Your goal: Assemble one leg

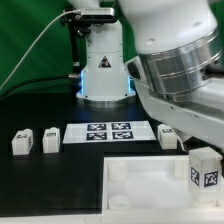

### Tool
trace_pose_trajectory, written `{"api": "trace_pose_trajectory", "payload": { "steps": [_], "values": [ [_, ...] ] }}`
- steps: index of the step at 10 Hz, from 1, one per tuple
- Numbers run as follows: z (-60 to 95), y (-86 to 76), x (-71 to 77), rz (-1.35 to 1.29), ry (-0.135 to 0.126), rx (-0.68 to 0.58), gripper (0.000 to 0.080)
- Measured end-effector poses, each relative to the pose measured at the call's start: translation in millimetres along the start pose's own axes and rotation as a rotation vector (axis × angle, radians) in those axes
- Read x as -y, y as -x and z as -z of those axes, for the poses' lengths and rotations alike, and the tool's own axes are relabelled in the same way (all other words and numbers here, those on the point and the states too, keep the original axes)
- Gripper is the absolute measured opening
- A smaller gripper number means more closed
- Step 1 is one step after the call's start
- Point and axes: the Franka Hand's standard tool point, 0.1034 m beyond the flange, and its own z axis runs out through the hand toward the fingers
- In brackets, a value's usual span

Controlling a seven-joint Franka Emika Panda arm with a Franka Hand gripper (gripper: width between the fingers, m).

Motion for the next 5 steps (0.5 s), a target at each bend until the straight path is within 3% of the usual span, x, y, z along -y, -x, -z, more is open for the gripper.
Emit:
{"api": "trace_pose_trajectory", "payload": {
  "steps": [4,5],
  "values": [
    [-1.3,0.2,-2.1,0.380,0.007,-0.005,0.0649],
    [-1.8,-5.4,-3.2,0.606,0.051,-0.045,0.0649]
  ]
}}
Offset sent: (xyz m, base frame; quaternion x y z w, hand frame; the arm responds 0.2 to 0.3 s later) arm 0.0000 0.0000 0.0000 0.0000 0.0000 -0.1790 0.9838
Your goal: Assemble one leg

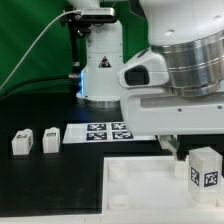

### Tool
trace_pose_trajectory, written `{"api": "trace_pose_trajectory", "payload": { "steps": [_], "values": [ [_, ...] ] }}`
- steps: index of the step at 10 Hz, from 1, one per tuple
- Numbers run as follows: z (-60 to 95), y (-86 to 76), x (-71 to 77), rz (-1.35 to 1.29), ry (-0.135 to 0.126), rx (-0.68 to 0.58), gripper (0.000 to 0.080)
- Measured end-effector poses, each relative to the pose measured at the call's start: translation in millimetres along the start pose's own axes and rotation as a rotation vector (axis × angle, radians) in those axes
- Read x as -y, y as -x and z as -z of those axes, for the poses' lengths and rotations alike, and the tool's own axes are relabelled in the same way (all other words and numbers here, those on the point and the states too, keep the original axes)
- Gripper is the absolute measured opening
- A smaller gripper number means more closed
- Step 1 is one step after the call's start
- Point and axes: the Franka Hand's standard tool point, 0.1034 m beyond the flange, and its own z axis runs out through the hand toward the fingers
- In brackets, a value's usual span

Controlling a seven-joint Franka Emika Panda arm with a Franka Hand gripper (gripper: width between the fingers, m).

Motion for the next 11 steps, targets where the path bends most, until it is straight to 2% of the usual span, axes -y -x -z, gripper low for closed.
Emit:
{"api": "trace_pose_trajectory", "payload": {
  "steps": [1,3,5,6,7,8,9,11],
  "values": [
    [-0.7,-3.4,-2.8,0.166,0.014,-0.014,0.0649],
    [-8.0,-7.3,-11.2,0.451,0.020,-0.014,0.0649],
    [-8.3,-6.8,-10.2,0.397,0.017,-0.013,0.0636],
    [-8.5,-6.6,-9.9,0.369,0.014,-0.013,0.0431],
    [-8.8,-6.0,-9.0,0.260,0.011,-0.013,0.0431],
    [-9.1,-5.8,-9.3,0.172,0.011,-0.013,0.0292],
    [-9.1,-5.8,-9.5,0.114,0.010,-0.013,0.0293],
    [-10.1,-6.9,-10.0,-0.180,0.006,-0.020,0.0293]
  ]
}}
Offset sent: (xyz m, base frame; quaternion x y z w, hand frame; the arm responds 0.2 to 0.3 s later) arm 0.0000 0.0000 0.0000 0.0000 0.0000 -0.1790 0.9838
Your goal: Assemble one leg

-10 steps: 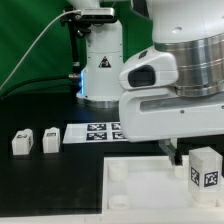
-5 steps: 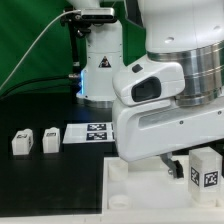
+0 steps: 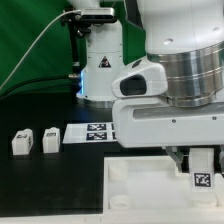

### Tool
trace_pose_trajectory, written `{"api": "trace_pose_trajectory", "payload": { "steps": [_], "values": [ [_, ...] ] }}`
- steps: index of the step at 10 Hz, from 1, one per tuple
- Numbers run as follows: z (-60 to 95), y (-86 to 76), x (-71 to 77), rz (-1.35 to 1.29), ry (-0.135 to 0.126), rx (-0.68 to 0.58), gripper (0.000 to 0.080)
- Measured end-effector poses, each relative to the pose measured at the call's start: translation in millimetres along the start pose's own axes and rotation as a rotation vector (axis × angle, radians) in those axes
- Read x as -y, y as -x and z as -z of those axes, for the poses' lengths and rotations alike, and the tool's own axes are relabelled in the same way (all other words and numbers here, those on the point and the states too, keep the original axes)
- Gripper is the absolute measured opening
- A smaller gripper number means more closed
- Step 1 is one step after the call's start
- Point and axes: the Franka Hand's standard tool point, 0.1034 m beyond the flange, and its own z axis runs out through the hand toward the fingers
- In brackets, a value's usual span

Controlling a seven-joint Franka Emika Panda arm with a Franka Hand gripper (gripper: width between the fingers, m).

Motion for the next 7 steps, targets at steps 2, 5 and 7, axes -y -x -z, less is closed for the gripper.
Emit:
{"api": "trace_pose_trajectory", "payload": {
  "steps": [2,5,7],
  "values": [
    [-0.7,-0.5,-3.2,-0.382,-0.034,0.002,0.0293],
    [-1.7,5.2,-7.5,-0.858,-0.131,0.016,0.0294],
    [-2.7,7.3,-4.3,-1.045,-0.139,0.030,0.0294]
  ]
}}
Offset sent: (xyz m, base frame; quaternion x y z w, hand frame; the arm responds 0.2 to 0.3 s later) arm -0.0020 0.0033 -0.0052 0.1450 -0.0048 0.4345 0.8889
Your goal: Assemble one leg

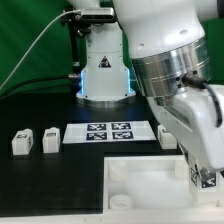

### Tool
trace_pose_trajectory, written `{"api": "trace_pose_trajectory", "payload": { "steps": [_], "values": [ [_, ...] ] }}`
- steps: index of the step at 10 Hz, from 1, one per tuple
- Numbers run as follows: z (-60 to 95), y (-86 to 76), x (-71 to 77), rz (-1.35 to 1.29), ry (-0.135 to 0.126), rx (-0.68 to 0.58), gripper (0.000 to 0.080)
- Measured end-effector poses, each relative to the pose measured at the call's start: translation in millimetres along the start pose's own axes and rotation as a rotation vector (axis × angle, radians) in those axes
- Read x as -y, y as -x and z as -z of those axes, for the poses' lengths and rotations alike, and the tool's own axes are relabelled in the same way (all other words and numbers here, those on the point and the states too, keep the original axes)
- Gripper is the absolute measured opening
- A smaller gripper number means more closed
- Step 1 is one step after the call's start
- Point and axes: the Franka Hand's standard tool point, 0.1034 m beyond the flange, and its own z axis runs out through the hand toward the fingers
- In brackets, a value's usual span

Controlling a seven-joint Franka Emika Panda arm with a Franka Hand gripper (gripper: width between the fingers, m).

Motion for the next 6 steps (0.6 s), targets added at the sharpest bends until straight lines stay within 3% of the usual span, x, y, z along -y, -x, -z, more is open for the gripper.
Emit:
{"api": "trace_pose_trajectory", "payload": {
  "steps": [1,2,3,4,5,6],
  "values": [
    [-0.1,-0.2,-0.1,0.042,0.000,0.000,0.0294],
    [-0.3,0.1,-0.2,0.079,0.001,0.000,0.0367],
    [-0.5,1.0,-1.6,0.152,0.015,-0.004,0.0367],
    [1.2,6.0,-5.1,0.366,0.071,-0.012,0.0553],
    [6.0,12.5,-1.7,0.543,0.104,-0.028,0.0553],
    [6.5,14.4,-0.4,0.665,0.102,-0.025,0.0632]
  ]
}}
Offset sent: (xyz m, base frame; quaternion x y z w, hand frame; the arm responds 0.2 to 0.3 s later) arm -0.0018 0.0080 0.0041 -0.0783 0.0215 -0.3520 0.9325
